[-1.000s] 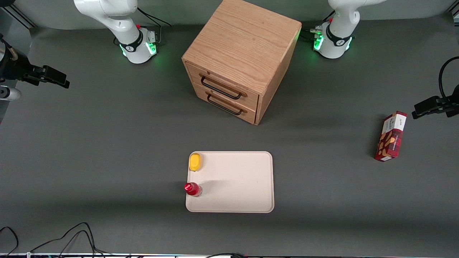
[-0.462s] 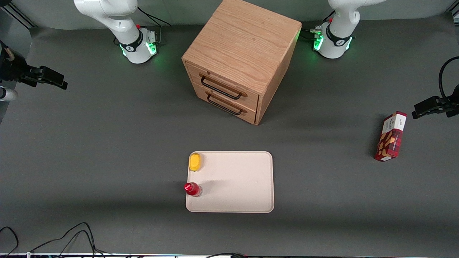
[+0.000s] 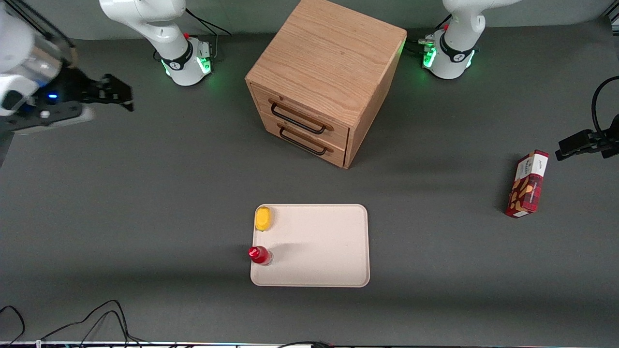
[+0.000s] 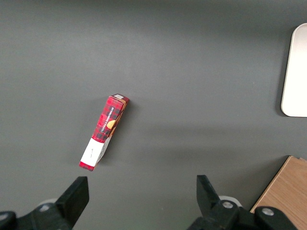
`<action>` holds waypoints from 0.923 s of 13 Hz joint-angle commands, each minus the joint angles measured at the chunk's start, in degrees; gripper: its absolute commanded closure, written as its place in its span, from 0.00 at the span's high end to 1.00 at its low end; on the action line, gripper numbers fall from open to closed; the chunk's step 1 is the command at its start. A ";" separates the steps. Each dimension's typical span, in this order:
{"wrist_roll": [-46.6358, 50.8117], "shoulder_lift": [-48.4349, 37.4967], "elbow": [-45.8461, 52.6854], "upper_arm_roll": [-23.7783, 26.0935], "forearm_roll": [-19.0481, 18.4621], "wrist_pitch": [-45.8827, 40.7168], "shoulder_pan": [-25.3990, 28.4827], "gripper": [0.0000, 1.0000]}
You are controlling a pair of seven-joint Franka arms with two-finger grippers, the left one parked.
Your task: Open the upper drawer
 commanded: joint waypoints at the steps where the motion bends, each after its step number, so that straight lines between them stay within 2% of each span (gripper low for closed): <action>1: -6.83 5.28 2.18 5.13 5.15 1.01 -0.03 1.00; 2: -7.90 7.30 2.27 6.53 8.14 2.50 -0.03 1.00; 4: -8.08 11.69 2.18 10.48 11.14 7.59 0.06 1.00; 7: -8.17 20.47 2.00 18.39 11.07 16.20 0.32 1.00; 12: -8.26 27.88 -0.27 21.48 10.54 22.37 2.43 1.00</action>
